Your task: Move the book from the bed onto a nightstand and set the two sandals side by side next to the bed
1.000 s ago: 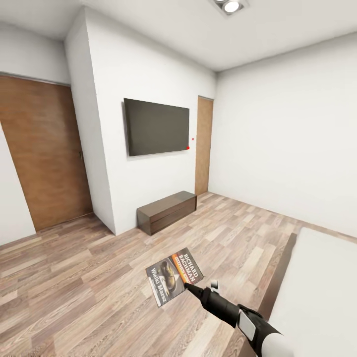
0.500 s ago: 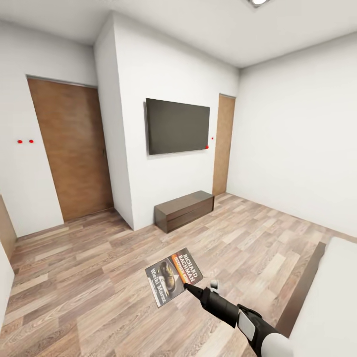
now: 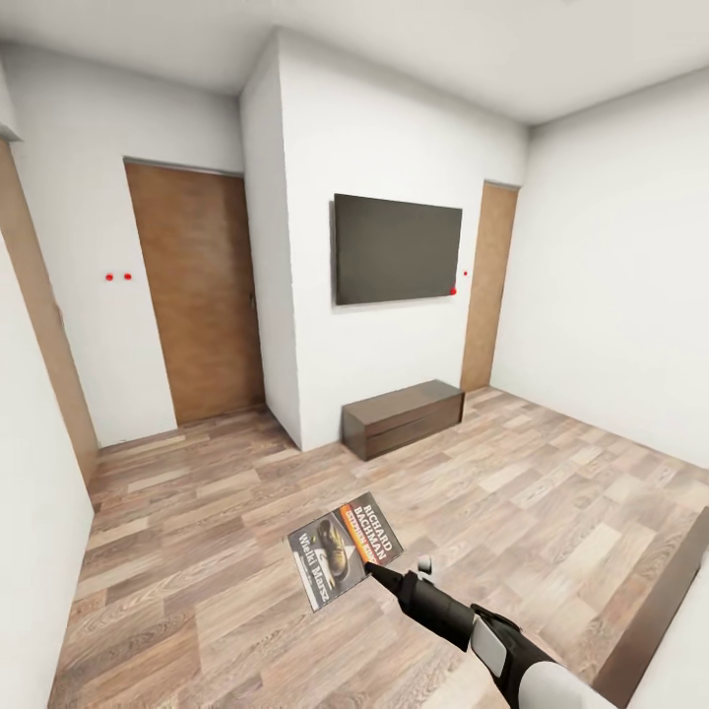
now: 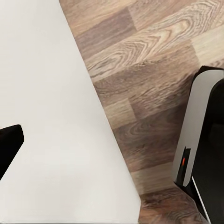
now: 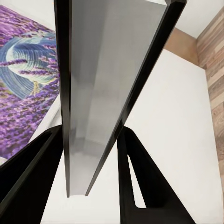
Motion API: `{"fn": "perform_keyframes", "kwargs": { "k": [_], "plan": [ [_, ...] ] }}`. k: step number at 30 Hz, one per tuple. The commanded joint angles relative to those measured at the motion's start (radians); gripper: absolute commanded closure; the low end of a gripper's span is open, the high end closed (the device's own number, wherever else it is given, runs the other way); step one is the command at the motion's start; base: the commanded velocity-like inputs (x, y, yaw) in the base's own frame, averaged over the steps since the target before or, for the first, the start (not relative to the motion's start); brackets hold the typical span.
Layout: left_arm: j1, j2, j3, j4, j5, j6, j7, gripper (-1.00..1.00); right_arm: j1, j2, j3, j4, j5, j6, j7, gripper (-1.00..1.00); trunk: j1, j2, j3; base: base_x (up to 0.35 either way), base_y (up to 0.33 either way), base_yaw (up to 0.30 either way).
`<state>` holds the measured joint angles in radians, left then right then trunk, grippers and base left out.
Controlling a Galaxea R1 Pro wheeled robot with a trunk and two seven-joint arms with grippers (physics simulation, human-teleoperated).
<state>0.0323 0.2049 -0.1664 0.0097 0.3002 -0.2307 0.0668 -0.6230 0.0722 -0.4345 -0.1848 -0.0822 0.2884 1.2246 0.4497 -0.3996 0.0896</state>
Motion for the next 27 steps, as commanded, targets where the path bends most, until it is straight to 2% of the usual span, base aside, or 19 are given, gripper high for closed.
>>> {"fn": "perform_keyframes", "kwargs": {
  "k": [1,15,27],
  "plan": [
    [0.0,-0.001,-0.008,0.001,0.007,-0.004,0.002,-1.0,0.0,0.0,0.0,-0.001,-0.01,0.011,0.001,1.0,0.0,0.0,0.0,0.0,0.0,0.273],
    [0.0,-0.015,-0.008,0.001,0.006,-0.004,0.002,-1.0,0.0,0.0,0.0,-0.001,-0.01,0.011,0.001,1.0,0.0,0.0,-0.005,0.0,0.0,0.262],
    [0.0,-0.024,-0.008,0.001,0.005,-0.004,0.002,-1.0,0.001,-0.002,-0.001,0.001,-0.011,0.011,0.001,1.0,0.0,0.0,-0.003,0.0,0.0,0.058]
  ]
}}
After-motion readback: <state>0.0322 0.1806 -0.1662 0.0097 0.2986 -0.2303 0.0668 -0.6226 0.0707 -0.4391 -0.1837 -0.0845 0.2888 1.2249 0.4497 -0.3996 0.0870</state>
